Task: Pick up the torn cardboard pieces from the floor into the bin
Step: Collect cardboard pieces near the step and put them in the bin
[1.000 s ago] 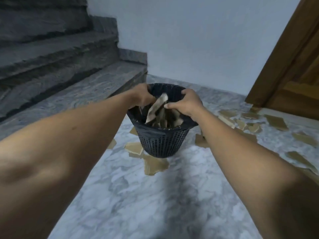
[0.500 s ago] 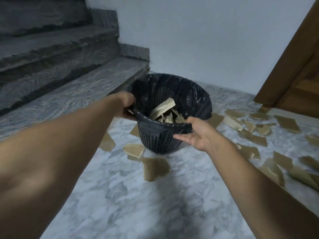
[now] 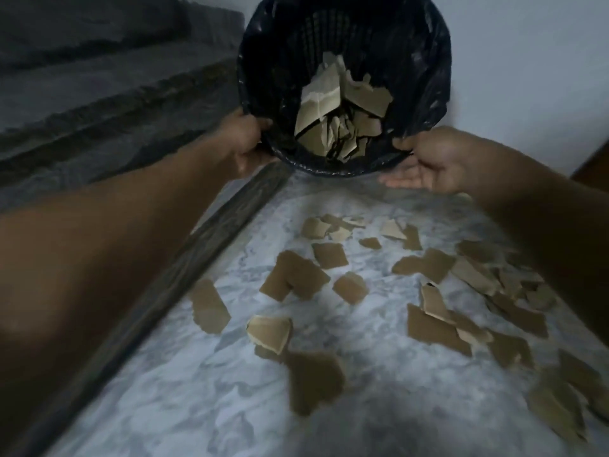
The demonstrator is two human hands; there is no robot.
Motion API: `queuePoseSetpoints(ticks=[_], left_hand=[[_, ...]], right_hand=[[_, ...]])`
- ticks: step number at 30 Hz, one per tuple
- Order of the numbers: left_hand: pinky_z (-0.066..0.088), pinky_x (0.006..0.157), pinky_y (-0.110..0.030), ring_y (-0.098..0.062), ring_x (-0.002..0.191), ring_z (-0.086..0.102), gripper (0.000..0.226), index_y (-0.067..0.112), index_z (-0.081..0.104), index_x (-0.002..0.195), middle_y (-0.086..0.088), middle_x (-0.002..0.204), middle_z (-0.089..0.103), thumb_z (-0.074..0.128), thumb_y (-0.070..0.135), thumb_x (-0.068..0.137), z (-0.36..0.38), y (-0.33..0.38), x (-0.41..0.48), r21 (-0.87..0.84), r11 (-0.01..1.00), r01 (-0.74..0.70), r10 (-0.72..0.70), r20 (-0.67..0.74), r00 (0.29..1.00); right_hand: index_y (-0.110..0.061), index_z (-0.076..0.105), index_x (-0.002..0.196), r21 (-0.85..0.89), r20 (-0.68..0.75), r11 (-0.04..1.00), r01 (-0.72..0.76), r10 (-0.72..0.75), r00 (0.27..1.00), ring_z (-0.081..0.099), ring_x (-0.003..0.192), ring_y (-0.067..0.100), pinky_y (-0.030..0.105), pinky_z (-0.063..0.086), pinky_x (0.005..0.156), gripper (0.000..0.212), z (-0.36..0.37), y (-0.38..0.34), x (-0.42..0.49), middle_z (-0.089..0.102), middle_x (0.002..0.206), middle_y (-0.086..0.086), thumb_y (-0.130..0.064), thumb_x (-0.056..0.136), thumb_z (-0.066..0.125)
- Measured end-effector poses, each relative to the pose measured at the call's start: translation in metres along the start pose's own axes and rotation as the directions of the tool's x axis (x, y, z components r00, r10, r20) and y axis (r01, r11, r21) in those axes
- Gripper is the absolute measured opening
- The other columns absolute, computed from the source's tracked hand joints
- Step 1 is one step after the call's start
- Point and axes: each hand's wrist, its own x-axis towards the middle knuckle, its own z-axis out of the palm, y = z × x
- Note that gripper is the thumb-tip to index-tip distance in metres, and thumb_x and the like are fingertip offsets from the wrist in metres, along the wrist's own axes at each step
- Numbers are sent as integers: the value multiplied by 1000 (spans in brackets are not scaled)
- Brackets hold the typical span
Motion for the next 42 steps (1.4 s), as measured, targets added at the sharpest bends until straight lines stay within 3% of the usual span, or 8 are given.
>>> queuePoseSetpoints(ticks=[4, 8, 12, 17, 21, 28, 34, 42], left_hand=[[61, 68, -43, -25, 93, 68, 34, 13, 49, 136, -11, 123, 65, 45, 8, 103, 19, -18, 30, 84, 996, 38, -34, -40, 999], [62, 58, -41, -28, 79, 68, 24, 12, 51, 127, -14, 114, 65, 47, 11, 103, 34, -60, 57, 303, 944, 129, -92, -133, 987], [62, 64, -45, -32, 81, 65, 22, 8, 54, 119, -15, 113, 62, 47, 1, 100, 37, -97, 83, 348, 919, 186, -137, -161, 977], [59, 78, -51, -37, 93, 65, 39, 14, 53, 124, -14, 113, 63, 58, -7, 91, 33, -136, 109, 435, 887, 154, -62, -218, 974], [59, 63, -40, -34, 79, 65, 43, 11, 44, 135, -10, 105, 60, 55, -2, 96, 46, -129, 121, 420, 899, 119, 1, -276, 961], [54, 41, -25, -30, 79, 63, 47, 2, 46, 138, -24, 123, 57, 60, -4, 94, 61, -98, 137, 454, 874, 172, 28, -400, 916], [58, 85, -50, -36, 92, 69, 59, 6, 46, 142, -22, 108, 69, 70, 3, 87, 61, -101, 150, 568, 815, 111, 147, -388, 910], [42, 109, -30, -18, 126, 54, 53, 10, 38, 148, -8, 142, 54, 54, 23, 99, 54, -162, 170, 493, 850, -182, 368, -311, 876]], right_hand=[[2, 54, 113, 104, 28, 992, -70, 68, 997, 72, 55, 18, 25, 59, 50, 22, -20, 1, 29, 65, 97, 21, -17, 104, 49], [0, 56, 94, 150, 57, 980, -128, 120, 991, 69, 77, 22, 28, 61, 65, 17, -46, 37, 82, 62, 94, 22, -13, 103, 50], [0, 56, 94, 154, 126, 965, -212, 194, 973, 64, 82, 22, 30, 59, 70, 17, -54, 69, 142, 61, 93, 20, -13, 103, 50], [0, 51, 119, 71, 85, 967, -244, 238, 968, 66, 72, 22, 26, 57, 45, 22, -49, 82, 197, 63, 89, 19, -16, 105, 47], [-2, 63, 106, -83, 42, 969, -231, 235, 971, 67, 56, 13, 20, 53, 44, 26, -59, 59, 210, 71, 85, 14, -21, 106, 46], [-4, 54, 120, 89, 147, 983, -163, 149, 978, 69, 56, 16, 22, 54, 44, 26, -59, 25, 229, 66, 89, 15, -23, 106, 44], [-6, 53, 128, 118, 129, 984, -136, 121, 984, 66, 70, 21, 25, 59, 50, 28, -55, 16, 254, 65, 97, 16, -22, 106, 45], [-17, 55, 131, 51, 79, 998, 29, -33, 996, 69, 94, 20, 38, 59, 86, 40, -56, 72, 247, 66, 114, 5, -44, 104, 41]])
